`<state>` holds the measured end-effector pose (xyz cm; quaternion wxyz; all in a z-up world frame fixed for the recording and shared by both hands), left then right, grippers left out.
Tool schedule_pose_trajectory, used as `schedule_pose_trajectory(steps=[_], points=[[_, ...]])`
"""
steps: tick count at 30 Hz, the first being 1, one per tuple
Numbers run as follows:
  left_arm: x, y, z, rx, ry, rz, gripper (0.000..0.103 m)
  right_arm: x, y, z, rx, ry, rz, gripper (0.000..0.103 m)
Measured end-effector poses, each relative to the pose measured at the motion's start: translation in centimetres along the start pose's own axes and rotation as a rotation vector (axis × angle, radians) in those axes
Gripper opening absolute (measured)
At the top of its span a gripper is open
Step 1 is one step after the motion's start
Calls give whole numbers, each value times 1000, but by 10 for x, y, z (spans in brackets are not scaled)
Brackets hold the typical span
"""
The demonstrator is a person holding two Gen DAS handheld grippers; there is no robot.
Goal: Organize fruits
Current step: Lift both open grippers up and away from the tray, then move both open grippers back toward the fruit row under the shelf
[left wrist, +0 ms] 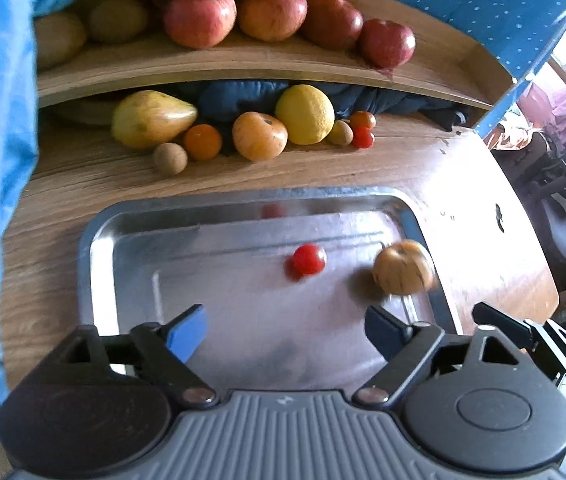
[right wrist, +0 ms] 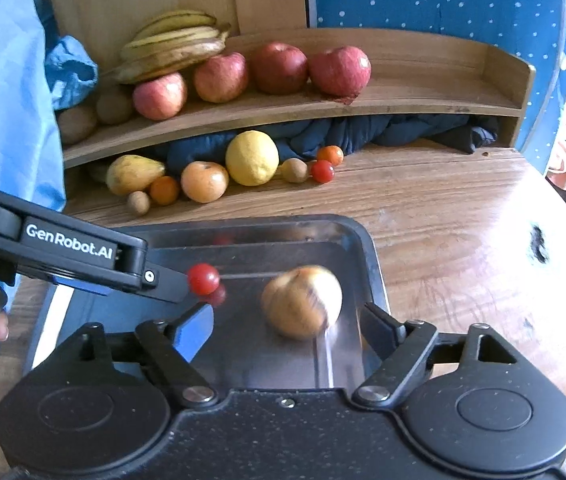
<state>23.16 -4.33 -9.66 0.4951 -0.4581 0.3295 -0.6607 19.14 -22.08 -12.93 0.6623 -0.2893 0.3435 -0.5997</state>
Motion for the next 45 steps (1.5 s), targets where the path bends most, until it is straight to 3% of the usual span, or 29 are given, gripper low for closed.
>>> schedule_pose_trajectory(steps=[15, 26, 45], points=[[-11, -52, -73, 12, 7, 49, 102, -21, -78, -51, 58, 30, 16, 99], [-23, -56, -100, -60, 2, 154, 102, -13, -96, -72, 45, 45, 5, 102], [-32, -35, -64, -91, -46, 238, 102, 1, -75, -52, 29, 48, 27, 102]])
Point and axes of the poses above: each gripper's, at about its wrist camera, not at the fingertips, and y roughly the way its jaws point, x to its right, z to its top, the point moved 6 cm from there along y, roughly the way its jaws point, and after that the axes turned 1 degree about -y, right-handed, at the moved point
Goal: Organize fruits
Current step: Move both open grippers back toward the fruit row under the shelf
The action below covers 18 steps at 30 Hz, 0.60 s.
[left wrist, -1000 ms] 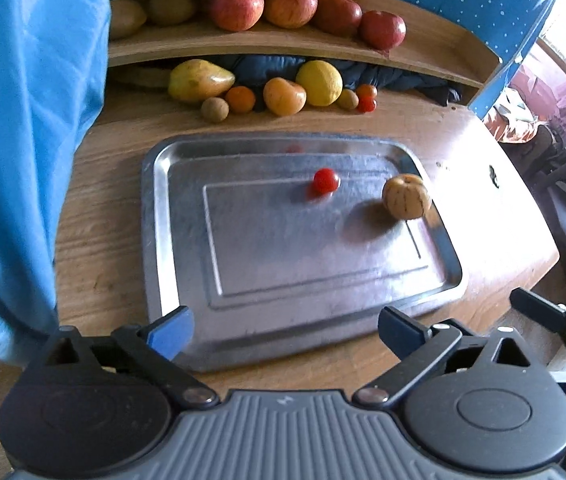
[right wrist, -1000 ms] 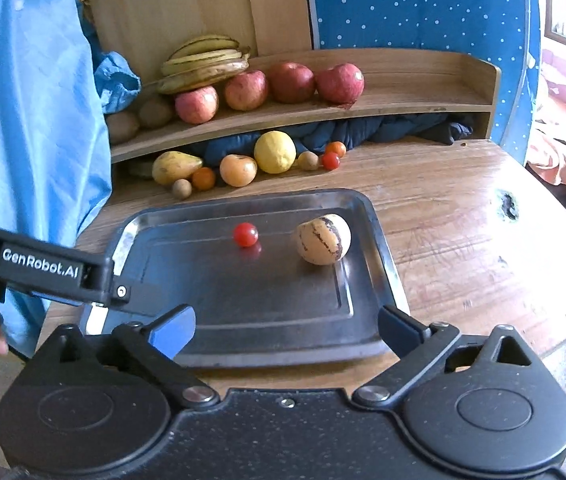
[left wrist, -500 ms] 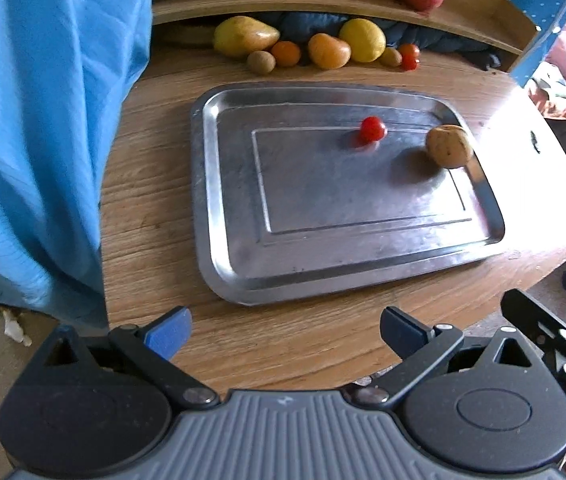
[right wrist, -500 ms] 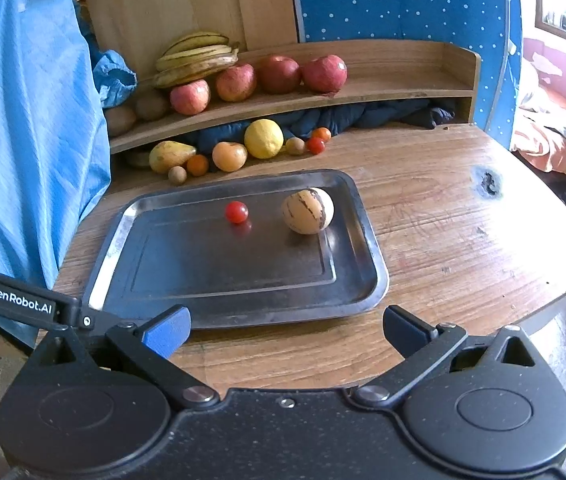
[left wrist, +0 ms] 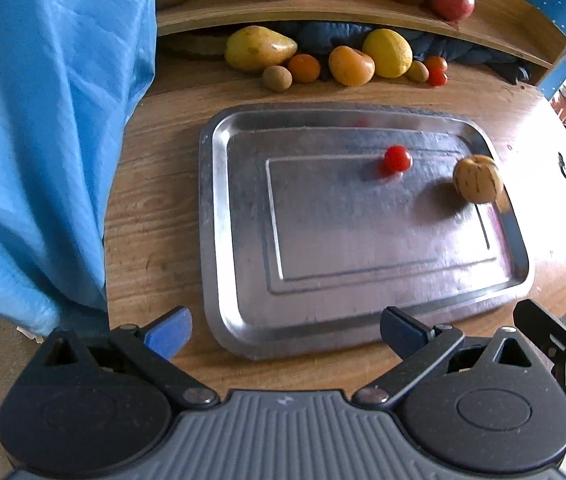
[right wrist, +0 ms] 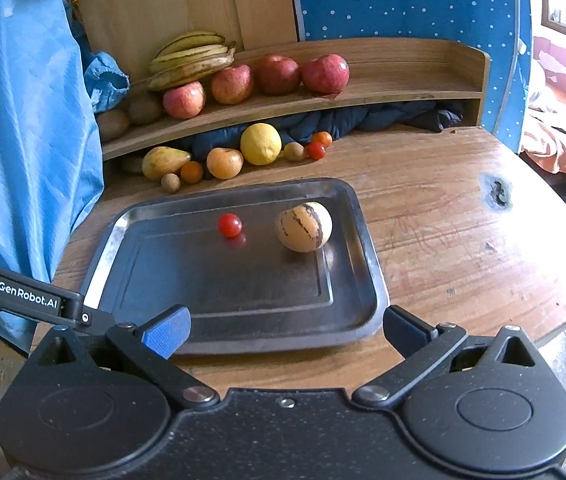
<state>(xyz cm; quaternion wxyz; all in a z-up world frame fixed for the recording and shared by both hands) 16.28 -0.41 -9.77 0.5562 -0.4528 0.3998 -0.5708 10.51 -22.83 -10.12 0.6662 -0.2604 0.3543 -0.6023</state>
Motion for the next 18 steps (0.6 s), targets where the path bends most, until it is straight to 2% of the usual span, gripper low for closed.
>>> schedule_pose_trajectory(steps=[9, 18], points=[[6, 15, 30, 1, 1, -10, 102, 2, 27, 27, -12, -25, 8, 102], [0, 29, 68, 21, -37, -14, 102, -7, 55, 60, 17, -75, 15, 102]])
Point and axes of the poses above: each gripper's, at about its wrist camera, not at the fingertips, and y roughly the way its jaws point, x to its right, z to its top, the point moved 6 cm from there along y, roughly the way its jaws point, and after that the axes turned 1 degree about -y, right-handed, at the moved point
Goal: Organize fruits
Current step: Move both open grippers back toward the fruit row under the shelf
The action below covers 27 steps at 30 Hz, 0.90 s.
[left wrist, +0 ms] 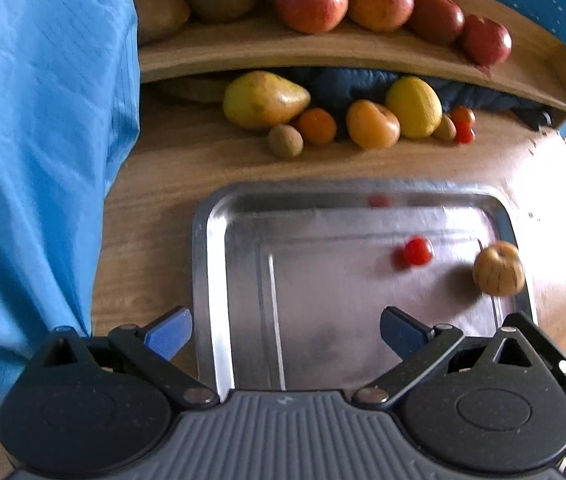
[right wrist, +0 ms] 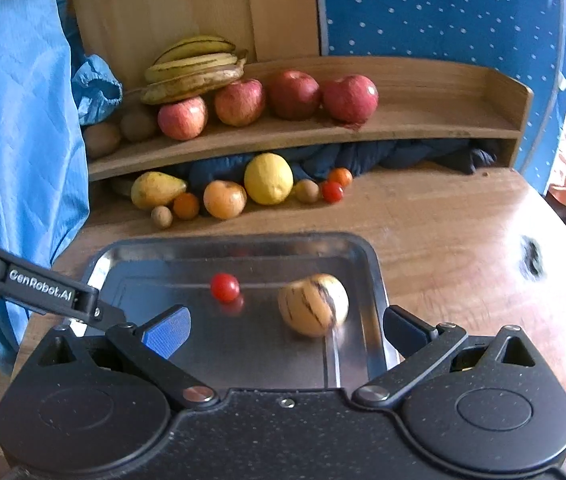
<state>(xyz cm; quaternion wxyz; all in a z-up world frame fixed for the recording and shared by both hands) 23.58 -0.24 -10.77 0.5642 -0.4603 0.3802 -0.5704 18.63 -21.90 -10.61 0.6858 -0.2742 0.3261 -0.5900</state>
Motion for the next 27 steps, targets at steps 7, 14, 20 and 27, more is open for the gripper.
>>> schedule_pose_trajectory(steps=[7, 14, 20, 27], points=[[-7, 11, 29, 12, -38, 23, 102, -5, 26, 18, -2, -17, 8, 102], [-14, 23, 60, 24, -90, 18, 102, -10, 53, 38, -11, -40, 19, 102], [-17, 34, 78, 28, -124, -2, 102, -20, 76, 55, -31, -79, 46, 102], [-20, 44, 89, 18, -145, -23, 102, -31, 95, 68, -53, -123, 61, 102]])
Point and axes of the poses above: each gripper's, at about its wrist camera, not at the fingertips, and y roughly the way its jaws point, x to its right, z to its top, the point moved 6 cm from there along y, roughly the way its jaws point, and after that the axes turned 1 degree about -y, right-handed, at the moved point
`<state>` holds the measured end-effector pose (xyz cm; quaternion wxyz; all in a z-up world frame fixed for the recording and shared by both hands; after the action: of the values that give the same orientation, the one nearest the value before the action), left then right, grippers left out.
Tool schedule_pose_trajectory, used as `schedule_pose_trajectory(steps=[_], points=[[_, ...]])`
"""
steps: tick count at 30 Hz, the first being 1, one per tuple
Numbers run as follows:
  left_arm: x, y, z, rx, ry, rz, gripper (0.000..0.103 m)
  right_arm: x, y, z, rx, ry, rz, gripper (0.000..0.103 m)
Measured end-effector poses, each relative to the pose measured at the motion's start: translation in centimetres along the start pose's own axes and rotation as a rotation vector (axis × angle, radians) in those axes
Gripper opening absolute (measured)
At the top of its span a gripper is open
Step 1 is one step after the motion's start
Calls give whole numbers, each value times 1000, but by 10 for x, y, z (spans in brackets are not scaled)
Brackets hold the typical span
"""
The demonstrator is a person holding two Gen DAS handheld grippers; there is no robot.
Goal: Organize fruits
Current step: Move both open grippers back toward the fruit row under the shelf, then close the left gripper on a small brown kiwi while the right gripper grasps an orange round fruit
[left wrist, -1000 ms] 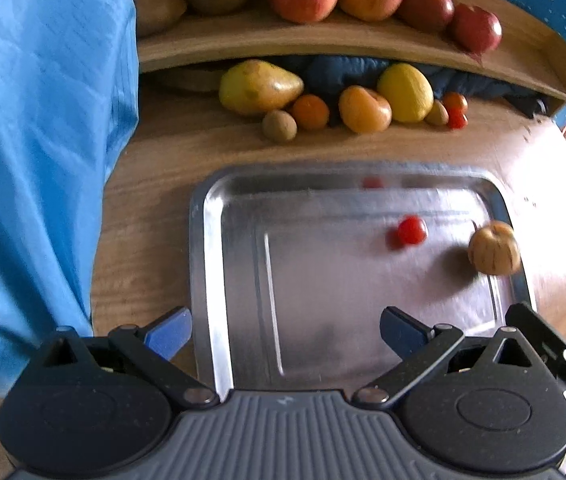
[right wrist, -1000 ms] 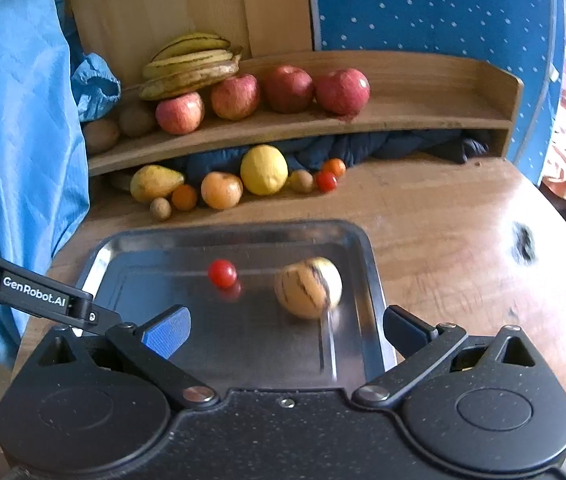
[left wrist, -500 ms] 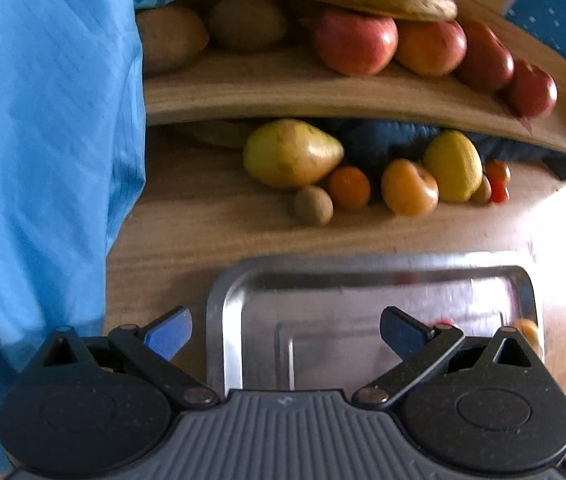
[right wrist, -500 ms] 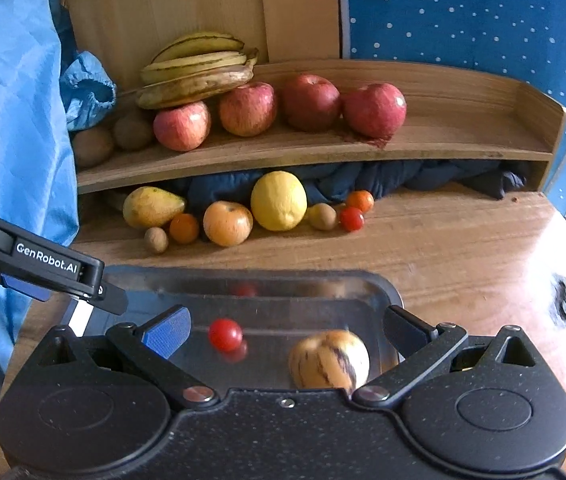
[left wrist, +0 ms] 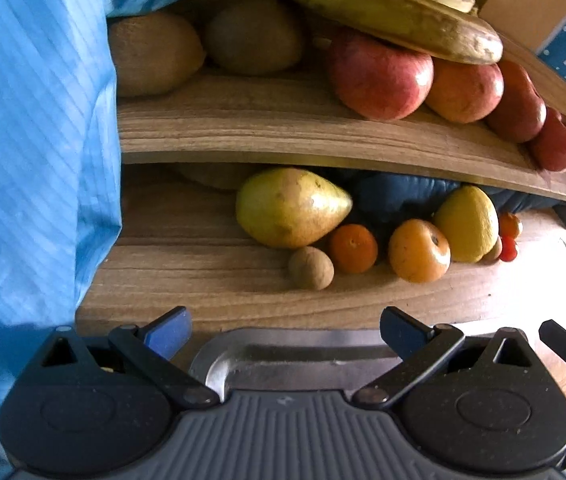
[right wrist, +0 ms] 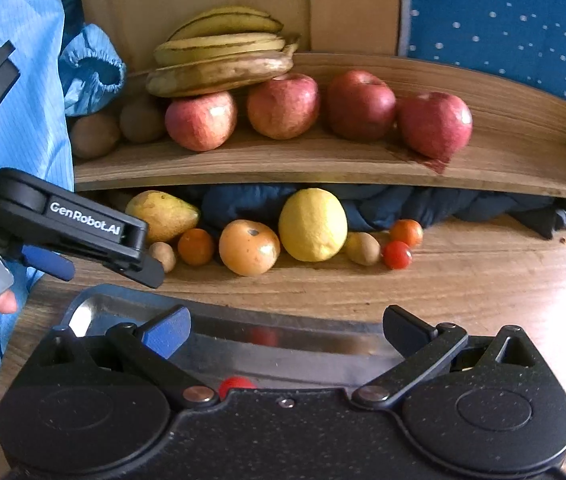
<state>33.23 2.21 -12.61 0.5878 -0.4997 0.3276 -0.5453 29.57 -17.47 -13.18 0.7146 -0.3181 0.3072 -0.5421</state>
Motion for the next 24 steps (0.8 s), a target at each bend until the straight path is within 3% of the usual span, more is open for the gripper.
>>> schedule_pose_trajectory(steps=[8, 15, 21, 24], points=[[-6, 11, 11, -16, -27, -18, 102, -3, 21, 15, -27, 2, 10, 102], [-8, 20, 22, -24, -38, -56, 102, -7, 38, 23, -50, 30, 29, 94], [-11, 26, 28, -19, -46, -89, 93, -11, 50, 26, -67, 37, 40, 87], [-12, 27, 33, -19, -47, -107, 83, -13, 56, 28, -71, 36, 42, 84]])
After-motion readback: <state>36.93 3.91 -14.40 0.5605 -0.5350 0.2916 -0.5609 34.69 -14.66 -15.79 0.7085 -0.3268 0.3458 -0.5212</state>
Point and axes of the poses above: each gripper's, at about its wrist camera, not at the fingertips, and y roughly the way its jaws point, x to its right, z to its top, the point moved 6 cm from there along y, roughly the way its jaws point, and after that the axes turned 1 degree about -y, right-handed, at the moved point
